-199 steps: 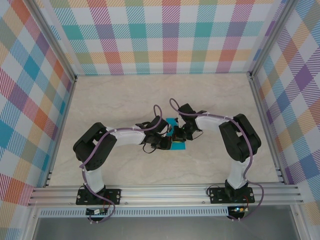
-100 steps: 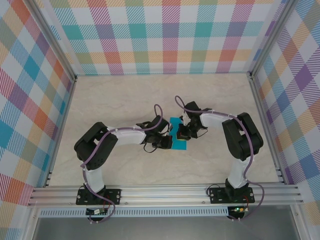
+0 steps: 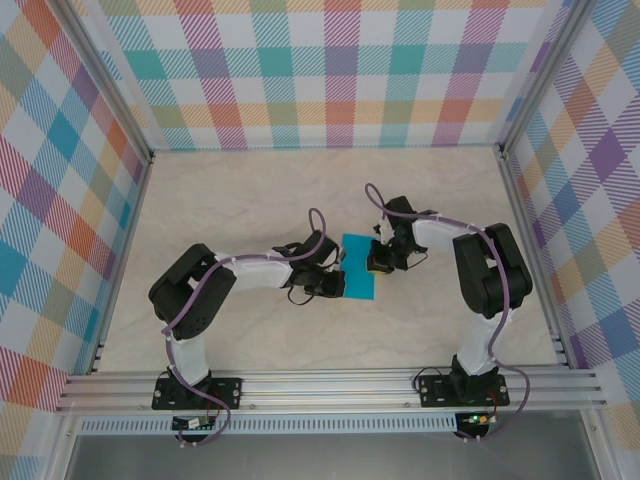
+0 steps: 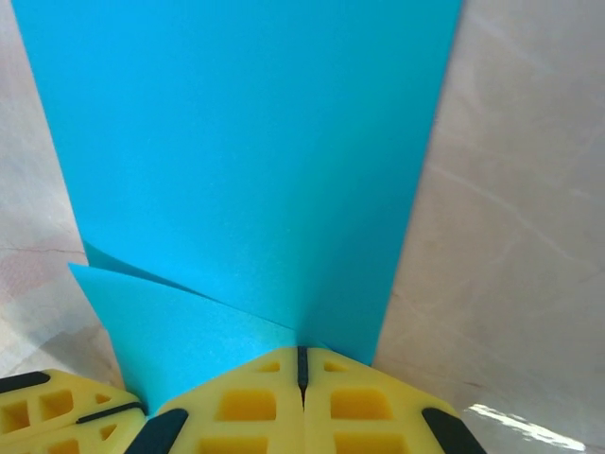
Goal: Fold a paper plane with a square sheet of paper (fold left side to right side)
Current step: Fold the triangle a second time at the center of the table.
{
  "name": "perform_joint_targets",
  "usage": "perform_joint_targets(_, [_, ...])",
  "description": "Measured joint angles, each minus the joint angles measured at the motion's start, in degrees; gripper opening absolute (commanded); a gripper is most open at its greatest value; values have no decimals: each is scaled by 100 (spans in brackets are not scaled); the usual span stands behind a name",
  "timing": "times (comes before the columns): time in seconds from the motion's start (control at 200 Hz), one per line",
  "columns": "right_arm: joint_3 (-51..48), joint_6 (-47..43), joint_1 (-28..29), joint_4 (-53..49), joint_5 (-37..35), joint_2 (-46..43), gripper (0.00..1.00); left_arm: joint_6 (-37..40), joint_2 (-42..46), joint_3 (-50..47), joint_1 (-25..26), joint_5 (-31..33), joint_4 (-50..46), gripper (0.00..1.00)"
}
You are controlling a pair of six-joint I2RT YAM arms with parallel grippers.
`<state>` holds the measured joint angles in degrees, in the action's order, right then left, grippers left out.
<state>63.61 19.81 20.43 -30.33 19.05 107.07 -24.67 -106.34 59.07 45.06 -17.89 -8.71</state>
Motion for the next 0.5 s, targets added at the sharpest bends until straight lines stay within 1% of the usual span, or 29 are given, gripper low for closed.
perform_joint_targets(0.21, [114,-111,-133,-122,-223,26,1,2,0,0,0,0,0,0])
perform_joint_targets(0.5, [133,-127,-144,-146,-210,50,1,28,13,-33,0,-24,28,0])
